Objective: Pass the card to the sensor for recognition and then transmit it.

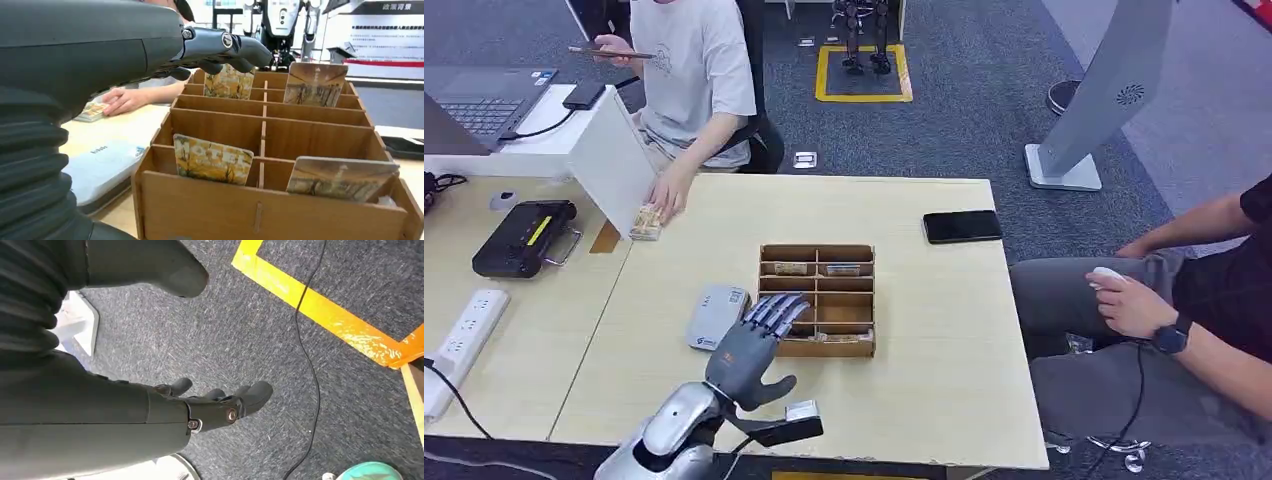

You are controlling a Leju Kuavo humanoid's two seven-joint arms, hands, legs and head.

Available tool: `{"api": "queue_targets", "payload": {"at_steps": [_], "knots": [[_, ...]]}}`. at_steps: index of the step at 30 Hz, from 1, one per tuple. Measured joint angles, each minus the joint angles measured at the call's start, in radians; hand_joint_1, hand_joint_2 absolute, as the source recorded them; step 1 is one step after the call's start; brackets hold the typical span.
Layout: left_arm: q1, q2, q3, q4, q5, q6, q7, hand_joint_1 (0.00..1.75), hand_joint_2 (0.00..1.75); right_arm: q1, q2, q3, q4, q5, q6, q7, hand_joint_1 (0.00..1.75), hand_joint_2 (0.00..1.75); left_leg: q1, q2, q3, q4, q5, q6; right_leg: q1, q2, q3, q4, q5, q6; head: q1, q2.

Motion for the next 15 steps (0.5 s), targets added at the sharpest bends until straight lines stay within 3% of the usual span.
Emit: {"api": "queue_targets", "payload": {"at_steps": [15], "knots": [[-0.012, -0.018, 0.017, 0.04, 0.036, 0.007, -0.012, 0.0, 1.75, -0.005, -0.003, 0.016, 0.009, -0.002, -0.006, 0.003, 0.0, 1.75, 0.0, 0.0, 0.0, 0.0, 0.0, 0.0, 0.0, 0.0, 0.0, 0.0, 0.0, 0.0, 0.0, 0.0]]}}
